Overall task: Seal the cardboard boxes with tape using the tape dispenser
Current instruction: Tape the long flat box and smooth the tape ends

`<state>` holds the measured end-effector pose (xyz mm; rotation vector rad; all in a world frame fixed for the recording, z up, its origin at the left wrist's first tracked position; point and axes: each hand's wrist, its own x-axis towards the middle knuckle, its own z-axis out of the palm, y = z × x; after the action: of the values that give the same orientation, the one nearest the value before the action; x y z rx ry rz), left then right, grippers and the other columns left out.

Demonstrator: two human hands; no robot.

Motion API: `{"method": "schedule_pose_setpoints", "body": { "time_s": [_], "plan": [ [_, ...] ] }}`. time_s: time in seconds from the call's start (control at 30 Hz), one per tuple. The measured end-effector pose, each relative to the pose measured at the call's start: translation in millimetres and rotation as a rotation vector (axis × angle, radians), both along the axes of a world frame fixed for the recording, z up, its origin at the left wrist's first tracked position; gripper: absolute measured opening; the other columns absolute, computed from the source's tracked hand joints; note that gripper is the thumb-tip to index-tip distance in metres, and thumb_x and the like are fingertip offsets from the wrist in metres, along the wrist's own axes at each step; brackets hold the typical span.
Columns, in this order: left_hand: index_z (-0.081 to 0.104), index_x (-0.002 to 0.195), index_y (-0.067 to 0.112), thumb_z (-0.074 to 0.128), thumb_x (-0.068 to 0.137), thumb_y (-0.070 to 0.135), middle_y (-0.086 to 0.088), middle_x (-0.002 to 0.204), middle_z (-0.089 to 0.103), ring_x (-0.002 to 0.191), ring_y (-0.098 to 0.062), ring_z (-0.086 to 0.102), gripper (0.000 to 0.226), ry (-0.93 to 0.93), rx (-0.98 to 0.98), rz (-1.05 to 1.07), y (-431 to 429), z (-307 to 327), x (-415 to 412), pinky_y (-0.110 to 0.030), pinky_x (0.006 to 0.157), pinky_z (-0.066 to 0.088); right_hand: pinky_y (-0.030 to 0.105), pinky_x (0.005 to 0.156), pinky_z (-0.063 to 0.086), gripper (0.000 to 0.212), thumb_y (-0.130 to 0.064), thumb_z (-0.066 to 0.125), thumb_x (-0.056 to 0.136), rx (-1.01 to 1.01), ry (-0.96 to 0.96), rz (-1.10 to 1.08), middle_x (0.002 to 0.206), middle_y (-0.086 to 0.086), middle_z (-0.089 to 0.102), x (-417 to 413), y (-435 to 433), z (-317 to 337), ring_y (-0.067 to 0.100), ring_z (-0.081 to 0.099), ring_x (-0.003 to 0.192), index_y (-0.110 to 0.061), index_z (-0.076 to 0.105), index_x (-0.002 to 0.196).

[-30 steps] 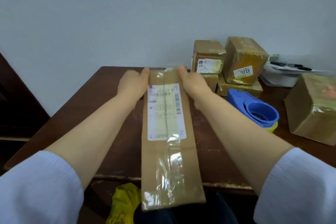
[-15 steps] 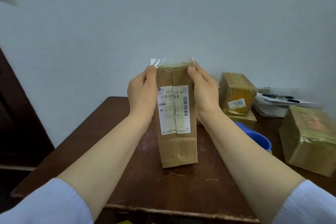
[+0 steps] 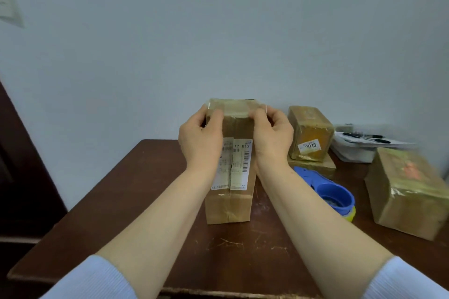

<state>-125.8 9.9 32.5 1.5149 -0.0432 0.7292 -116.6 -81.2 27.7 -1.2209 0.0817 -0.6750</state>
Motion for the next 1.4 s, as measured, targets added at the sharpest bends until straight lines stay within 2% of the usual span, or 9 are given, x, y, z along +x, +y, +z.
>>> {"method": "schedule_pose_setpoints", "body": {
  "time_s": [0.13, 0.27, 0.4, 0.5, 0.57, 0.8, 0.97, 1.17, 1.4],
  "plan": [
    [0.027, 0.051, 0.014, 0.049, 0.089, 0.018, 0.012, 0.054, 0.034, 0.051, -0.015, 0.028, 0.044, 0.024, 0.171, 0.069, 1.7, 4.6, 1.9, -0.030, 0.054, 0.023, 0.027, 0.055, 0.036, 0.026, -0.005, 0.054, 0.086, -0.144, -0.071, -0.105, 0.057, 0.008, 0.047, -4.4, 1.3, 2.6, 0.022, 0.039, 0.057, 0.002, 0.054, 0.061],
    [0.023, 0.049, 0.020, 0.043, 0.094, 0.017, 0.006, 0.046, 0.036, 0.042, -0.011, 0.024, 0.050, -0.046, 0.458, 0.197, 7.7, 7.4, -1.6, -0.022, 0.045, 0.017, 0.030, 0.075, 0.051, 0.046, -0.004, 0.047, 0.088, -0.297, -0.100, -0.148, 0.042, -0.010, 0.042, -4.3, -4.3, 0.0, 0.028, 0.050, 0.053, -0.019, 0.029, 0.048],
    [0.050, 0.059, -0.002, 0.040, 0.096, 0.015, -0.005, 0.047, 0.041, 0.040, -0.012, 0.021, 0.042, -0.093, 0.696, 0.262, 14.4, 10.4, -3.0, -0.026, 0.045, 0.016, 0.030, 0.054, 0.031, 0.040, -0.009, 0.047, 0.086, -0.481, -0.141, -0.199, 0.068, 0.016, 0.065, -0.4, -14.4, -5.0, 0.020, 0.036, 0.052, -0.013, 0.028, 0.051],
    [0.041, 0.053, 0.005, 0.038, 0.098, 0.014, -0.004, 0.045, 0.033, 0.041, -0.011, 0.020, 0.046, -0.128, 0.854, 0.263, 21.5, 13.6, -0.2, -0.028, 0.046, 0.017, 0.027, 0.061, 0.036, 0.043, -0.009, 0.047, 0.089, -0.645, -0.155, -0.175, 0.052, -0.006, 0.037, 1.0, -23.2, -3.7, 0.009, 0.048, 0.061, -0.020, 0.029, 0.052],
    [0.025, 0.054, 0.016, 0.036, 0.099, 0.016, 0.002, 0.047, 0.027, 0.043, -0.011, 0.022, 0.047, -0.183, 0.979, 0.277, 25.6, 15.7, 1.5, -0.029, 0.048, 0.018, 0.025, 0.073, 0.044, 0.043, -0.011, 0.048, 0.094, -0.759, -0.201, -0.185, 0.060, -0.003, 0.056, 0.7, -28.0, -4.6, 0.010, 0.065, 0.094, -0.020, 0.039, 0.053],
    [0.066, 0.110, 0.013, 0.028, 0.101, 0.045, -0.001, 0.093, 0.066, 0.085, -0.024, 0.062, 0.050, -0.201, 1.183, 0.245, 36.2, 13.7, 7.2, -0.030, 0.065, 0.038, 0.036, 0.095, 0.049, 0.045, -0.044, 0.057, 0.089, -1.046, -0.268, -0.200, 0.116, 0.009, 0.068, 2.5, -42.7, -1.2, 0.021, 0.061, 0.114, -0.005, 0.073, 0.103],
    [0.060, 0.128, 0.013, 0.043, 0.096, 0.050, -0.002, 0.141, 0.050, 0.132, -0.014, 0.044, 0.052, -0.220, 1.092, 0.090, 42.7, 7.5, 12.0, -0.021, 0.102, 0.031, 0.036, 0.098, 0.049, 0.033, -0.035, 0.059, 0.087, -0.982, -0.325, -0.038, 0.116, 0.004, 0.068, 8.8, -44.8, 1.0, 0.015, 0.061, 0.113, -0.011, 0.074, 0.104],
    [0.066, 0.117, 0.010, 0.056, 0.091, 0.031, 0.000, 0.123, 0.062, 0.125, -0.020, 0.052, 0.034, -0.514, 0.824, -0.171, 45.5, -4.3, 30.0, -0.030, 0.110, 0.037, 0.041, 0.106, 0.042, 0.027, -0.020, 0.069, 0.084, -0.843, -0.398, 0.223, 0.115, 0.005, 0.067, 13.8, -53.1, 0.3, 0.016, 0.058, 0.119, -0.016, 0.066, 0.110],
    [0.068, 0.109, 0.016, 0.073, 0.079, 0.016, 0.022, 0.104, 0.069, 0.129, -0.007, 0.047, 0.031, -0.388, 0.423, -0.433, 40.5, -8.6, 32.3, -0.027, 0.110, 0.036, 0.042, 0.108, 0.040, 0.031, -0.013, 0.073, 0.079, -0.812, -0.358, 0.347, 0.114, 0.013, 0.068, 18.1, -56.8, 5.6, 0.020, 0.057, 0.120, -0.016, 0.065, 0.110]
  ]
}}
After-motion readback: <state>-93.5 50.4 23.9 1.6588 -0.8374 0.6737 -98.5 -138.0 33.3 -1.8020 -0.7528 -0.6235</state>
